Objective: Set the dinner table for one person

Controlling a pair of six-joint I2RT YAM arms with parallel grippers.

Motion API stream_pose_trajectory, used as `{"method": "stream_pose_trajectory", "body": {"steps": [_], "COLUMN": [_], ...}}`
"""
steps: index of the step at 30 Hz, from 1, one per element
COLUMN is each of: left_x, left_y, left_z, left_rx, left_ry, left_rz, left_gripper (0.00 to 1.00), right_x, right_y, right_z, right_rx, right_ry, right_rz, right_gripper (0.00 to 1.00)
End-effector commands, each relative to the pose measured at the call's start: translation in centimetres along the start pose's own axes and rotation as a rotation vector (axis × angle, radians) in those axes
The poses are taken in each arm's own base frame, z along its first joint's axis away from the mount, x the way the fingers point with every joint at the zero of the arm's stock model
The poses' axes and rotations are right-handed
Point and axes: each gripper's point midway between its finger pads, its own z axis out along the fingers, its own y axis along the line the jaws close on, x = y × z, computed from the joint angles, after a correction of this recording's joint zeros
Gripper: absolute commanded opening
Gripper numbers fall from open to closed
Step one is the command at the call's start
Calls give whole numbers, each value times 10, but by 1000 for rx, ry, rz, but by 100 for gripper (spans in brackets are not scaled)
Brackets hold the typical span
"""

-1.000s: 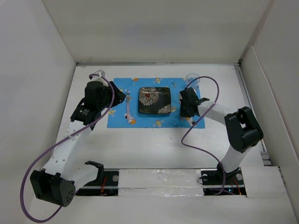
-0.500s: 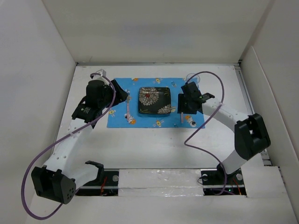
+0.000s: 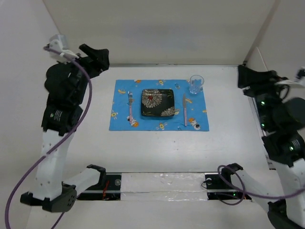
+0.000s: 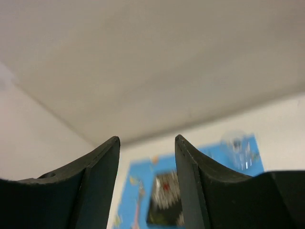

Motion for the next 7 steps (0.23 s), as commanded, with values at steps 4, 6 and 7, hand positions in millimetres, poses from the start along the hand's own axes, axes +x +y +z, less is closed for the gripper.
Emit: {"method": "stream_pose_trajectory", "body": {"steps": [4,6,7], "left_x": [-66,-46,-29], "left_y": [8,16,21], "left_z": [-57,-51,-45], "left_rx": [-49,-71,-82], "left_ry": [-265,-206,-155], "left_rz": [20,23,12], "left_gripper": [72,73,86], "right_x": [1,12,27], "right_y": [-30,-36,-35], "right_z": [6,7,11], "right_rx": [115,133,115], "right_ry": [-17,19,67], "right_rz": [-11,-8,-8], "right_gripper": [56,57,57]}}
